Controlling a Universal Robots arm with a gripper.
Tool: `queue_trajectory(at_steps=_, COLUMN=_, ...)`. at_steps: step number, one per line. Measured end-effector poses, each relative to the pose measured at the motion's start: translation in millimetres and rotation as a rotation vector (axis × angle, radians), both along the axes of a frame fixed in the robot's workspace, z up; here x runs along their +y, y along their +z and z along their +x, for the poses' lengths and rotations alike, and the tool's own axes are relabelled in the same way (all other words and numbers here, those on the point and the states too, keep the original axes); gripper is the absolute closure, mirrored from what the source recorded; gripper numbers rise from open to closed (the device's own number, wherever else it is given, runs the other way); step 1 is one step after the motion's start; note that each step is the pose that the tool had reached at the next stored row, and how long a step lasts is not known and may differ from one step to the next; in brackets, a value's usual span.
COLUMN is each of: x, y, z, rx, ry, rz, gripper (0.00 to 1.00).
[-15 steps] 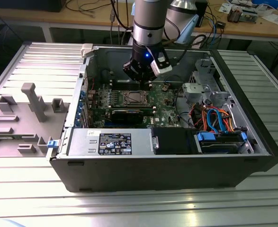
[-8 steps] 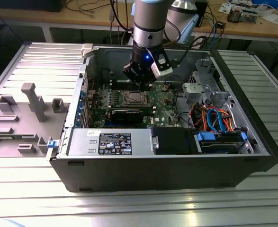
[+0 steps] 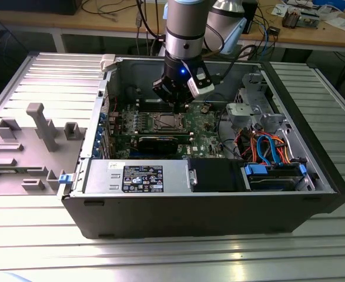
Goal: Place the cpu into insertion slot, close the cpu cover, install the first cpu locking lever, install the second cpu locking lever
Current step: 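Install the second cpu locking lever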
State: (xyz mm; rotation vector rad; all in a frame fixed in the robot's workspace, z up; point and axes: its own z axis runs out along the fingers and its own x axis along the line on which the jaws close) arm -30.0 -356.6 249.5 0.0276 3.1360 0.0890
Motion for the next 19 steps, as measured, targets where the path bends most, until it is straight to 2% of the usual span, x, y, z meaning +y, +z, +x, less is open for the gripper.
queue_trajectory(at_steps=5, x=-1.3, y=-0.1, z=0.0, rx=-0.0001, ry=0.0, rz=0.0001, gripper=0.89)
queue_trajectory(at_steps=7, x=-1.4, y=2.8, z=-0.1, rx=-0.0001, ry=0.0, rz=0.0002, gripper=0.89)
queue_trajectory(at_steps=15, x=-20.1, y=2.6, z=-0.1, rx=0.0, ry=0.0, rz=0.0006, gripper=0.89)
queue_trajectory(at_steps=17, x=-23.4, y=1.7, z=-0.1, rx=0.0002, ry=0.001, rz=0.0008, gripper=0.89)
queue_trajectory(at_steps=19, x=-24.9, y=-0.2, z=-0.7, rx=0.0019, ry=0.013, rz=0.0012, gripper=0.89)
